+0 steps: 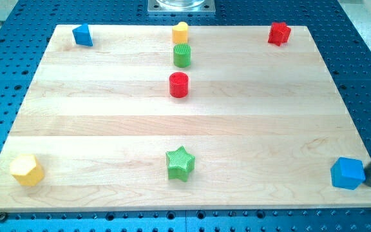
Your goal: Push the cube into the green star
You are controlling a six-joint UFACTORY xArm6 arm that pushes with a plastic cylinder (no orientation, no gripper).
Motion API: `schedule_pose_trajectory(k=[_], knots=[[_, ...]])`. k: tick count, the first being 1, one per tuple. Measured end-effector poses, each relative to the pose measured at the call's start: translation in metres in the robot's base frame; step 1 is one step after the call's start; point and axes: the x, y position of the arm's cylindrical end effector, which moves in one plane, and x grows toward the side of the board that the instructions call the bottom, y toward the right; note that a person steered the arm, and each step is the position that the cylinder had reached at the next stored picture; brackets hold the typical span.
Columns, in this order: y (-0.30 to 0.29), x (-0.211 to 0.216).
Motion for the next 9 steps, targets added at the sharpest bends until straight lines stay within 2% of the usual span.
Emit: schedule_pose_trajectory(k=[2,3,4,7,8,9], knots=[[-0.109,-0.036],[-0.066,-0.019],[-0.060,0.000],[-0.168,-0.004],[-0.167,0.004],[-0.184,-0.008]])
